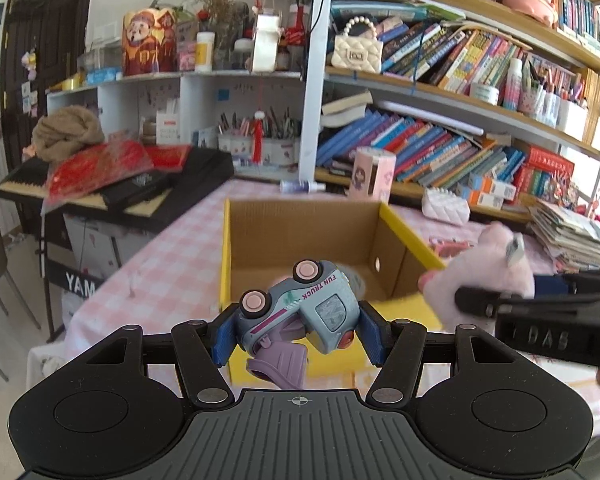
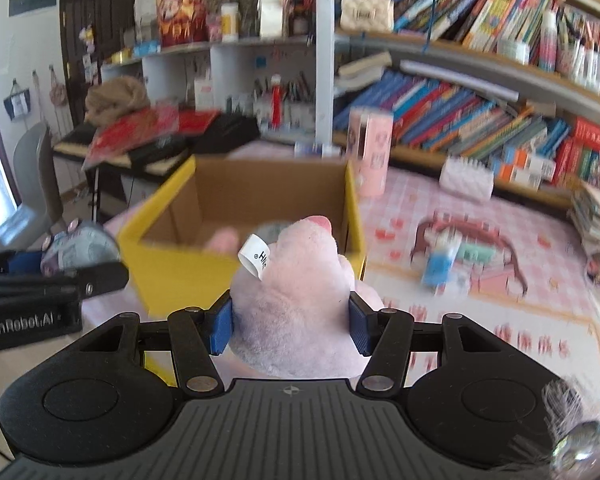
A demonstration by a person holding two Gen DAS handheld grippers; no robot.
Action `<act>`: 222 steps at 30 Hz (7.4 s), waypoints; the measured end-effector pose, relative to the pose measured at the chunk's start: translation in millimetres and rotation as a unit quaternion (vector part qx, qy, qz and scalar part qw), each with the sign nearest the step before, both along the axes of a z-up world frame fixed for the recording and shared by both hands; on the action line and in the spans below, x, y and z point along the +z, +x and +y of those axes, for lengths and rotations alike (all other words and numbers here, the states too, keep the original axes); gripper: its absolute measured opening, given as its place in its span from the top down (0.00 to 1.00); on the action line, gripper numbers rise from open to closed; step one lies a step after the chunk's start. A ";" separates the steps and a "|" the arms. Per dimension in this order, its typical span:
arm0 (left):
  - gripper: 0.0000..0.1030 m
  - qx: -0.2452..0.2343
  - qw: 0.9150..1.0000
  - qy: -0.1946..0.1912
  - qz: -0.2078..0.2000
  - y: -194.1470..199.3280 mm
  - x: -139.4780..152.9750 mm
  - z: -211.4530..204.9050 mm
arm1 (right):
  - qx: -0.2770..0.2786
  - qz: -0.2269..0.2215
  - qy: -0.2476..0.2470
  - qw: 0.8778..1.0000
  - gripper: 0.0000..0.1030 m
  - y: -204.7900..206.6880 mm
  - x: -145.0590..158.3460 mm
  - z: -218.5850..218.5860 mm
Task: Organize objects
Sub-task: 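Carry the blue truck and pink pig over the yellow box with both grippers, then lower into the box and open both grippers to drop truck and pig, then move both grippers back toward the charger and packets on the table, then grasp the blue plastic packet with the left gripper while the right gripper grasps the white staple box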
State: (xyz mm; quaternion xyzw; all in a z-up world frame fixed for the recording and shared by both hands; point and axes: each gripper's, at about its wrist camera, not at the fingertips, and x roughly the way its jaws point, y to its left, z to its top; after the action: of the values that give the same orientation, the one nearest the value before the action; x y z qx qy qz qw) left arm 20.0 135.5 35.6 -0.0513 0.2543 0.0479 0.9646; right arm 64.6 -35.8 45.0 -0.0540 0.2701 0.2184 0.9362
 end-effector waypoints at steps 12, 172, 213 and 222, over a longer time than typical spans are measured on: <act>0.42 0.011 1.000 0.014 0.011 71.7 -6.5 -4.7 | 0.018 -0.040 0.022 0.999 0.48 88.8 25.6 13.5; 0.06 -0.158 0.981 0.060 0.093 20.3 -55.4 -119.6 | -0.208 0.090 -0.069 0.972 0.18 -19.1 -69.6 -111.7; 0.08 -0.105 0.991 0.040 0.077 129.5 -55.7 -214.6 | -0.129 0.091 -0.064 0.985 0.25 127.3 -70.1 -202.5; 0.23 -0.078 0.992 0.063 0.079 155.7 -55.4 -232.9 | -0.102 0.072 -0.046 0.991 0.30 162.4 -64.0 -222.7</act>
State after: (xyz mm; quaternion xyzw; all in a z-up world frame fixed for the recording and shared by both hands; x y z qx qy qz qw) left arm 175.8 -97.4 -19.8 0.0332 0.3294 -0.0082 0.9436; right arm 227.0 -258.5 -19.0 -0.0532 0.3505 0.1121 0.9283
